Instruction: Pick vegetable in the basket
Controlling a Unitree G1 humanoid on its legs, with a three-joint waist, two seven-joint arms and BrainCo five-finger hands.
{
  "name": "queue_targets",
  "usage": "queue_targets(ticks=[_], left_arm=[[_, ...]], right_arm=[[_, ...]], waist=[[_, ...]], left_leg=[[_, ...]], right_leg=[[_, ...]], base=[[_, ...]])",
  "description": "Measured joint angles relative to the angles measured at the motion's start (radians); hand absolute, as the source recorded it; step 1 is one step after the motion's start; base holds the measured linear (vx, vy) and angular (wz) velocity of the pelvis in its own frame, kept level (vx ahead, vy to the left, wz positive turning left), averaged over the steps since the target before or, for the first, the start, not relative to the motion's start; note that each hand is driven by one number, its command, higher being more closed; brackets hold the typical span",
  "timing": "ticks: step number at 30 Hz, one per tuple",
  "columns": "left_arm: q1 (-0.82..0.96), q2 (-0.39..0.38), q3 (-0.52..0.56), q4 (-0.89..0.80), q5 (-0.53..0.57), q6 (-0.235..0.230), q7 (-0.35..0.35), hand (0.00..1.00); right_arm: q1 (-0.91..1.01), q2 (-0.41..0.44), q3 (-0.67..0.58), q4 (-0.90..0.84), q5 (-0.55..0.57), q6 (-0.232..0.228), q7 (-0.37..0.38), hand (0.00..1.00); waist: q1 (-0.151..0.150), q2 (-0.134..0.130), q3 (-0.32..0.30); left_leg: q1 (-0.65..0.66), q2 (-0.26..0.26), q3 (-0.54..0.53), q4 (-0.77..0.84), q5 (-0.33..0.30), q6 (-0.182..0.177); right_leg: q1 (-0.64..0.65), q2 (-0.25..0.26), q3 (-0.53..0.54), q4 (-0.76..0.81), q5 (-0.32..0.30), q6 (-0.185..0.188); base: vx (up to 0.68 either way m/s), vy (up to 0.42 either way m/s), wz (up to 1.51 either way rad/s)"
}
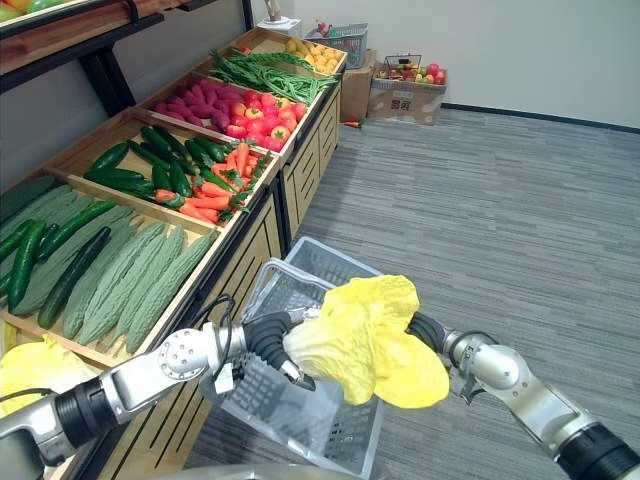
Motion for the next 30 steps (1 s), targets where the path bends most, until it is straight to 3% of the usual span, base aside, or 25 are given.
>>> queue_targets(ticks=[8,14,22,27,28,30], left_arm=[[-0.015,-0.001,-0.029,0.047,0.118,0.0,0.005,1.0],[-0.024,-0.003,-0.028,0.072,0.12,0.0,0.043,1.0],[-0.055,-0.003,-0.027,0.072,0.17,0.0,0.049,1.0],[-0.067,-0.003,-0.028,0.118,0.303,-0.001,0.047,1.0],[-0.072,-0.003,-0.028,0.139,0.334,-0.002,0.047,1.0],[-0.081,-0.003,-0.029,0.176,0.38,-0.003,0.047,1.0]], right_arm=[[0.012,0.0,0.012,0.036,-0.085,-0.016,-0.01,1.0],[0.019,0.014,0.003,0.053,-0.151,-0.044,-0.072,1.0],[0.022,0.046,-0.117,0.171,-0.286,-0.03,-0.109,1.0],[0.049,0.052,-0.141,0.211,-0.315,0.001,-0.108,1.0],[0.051,0.06,-0.149,0.211,-0.315,0.001,-0.108,1.0],[0.051,0.075,-0.149,0.21,-0.314,0.001,-0.108,1.0]], waist=[[-0.001,-0.001,0.0],[0.001,-0.003,0.002],[0.002,-0.007,0.004],[-0.002,-0.014,0.007],[-0.003,-0.025,0.014],[-0.007,-0.023,0.014]], left_leg=[[0.0,0.0,0.001,0.0,0.0,0.0],[-0.002,0.0,-0.002,0.0,0.0,0.0],[-0.016,0.0,-0.02,0.003,0.0,0.0],[-0.017,0.0,-0.022,0.003,0.0,0.001],[-0.018,0.001,-0.023,0.003,0.0,0.002],[-0.018,0.004,-0.024,0.004,0.0,0.002]], right_leg=[[0.0,0.0,0.0,0.0,0.0,0.0],[0.0,-0.002,-0.003,0.0,0.0,0.0],[0.0,-0.019,-0.028,-0.002,0.0,0.0],[0.0,-0.02,-0.03,-0.002,0.0,0.0],[0.0,-0.021,-0.034,-0.002,-0.009,-0.01],[0.0,-0.022,-0.045,-0.002,-0.017,-0.02]], base=[[0.0,0.0,0.0],[0.0,-0.001,0.01],[-0.01,-0.005,0.1],[0.0,-0.002,0.01],[0.0,0.0,0.0],[-0.01,-0.014,0.03]])
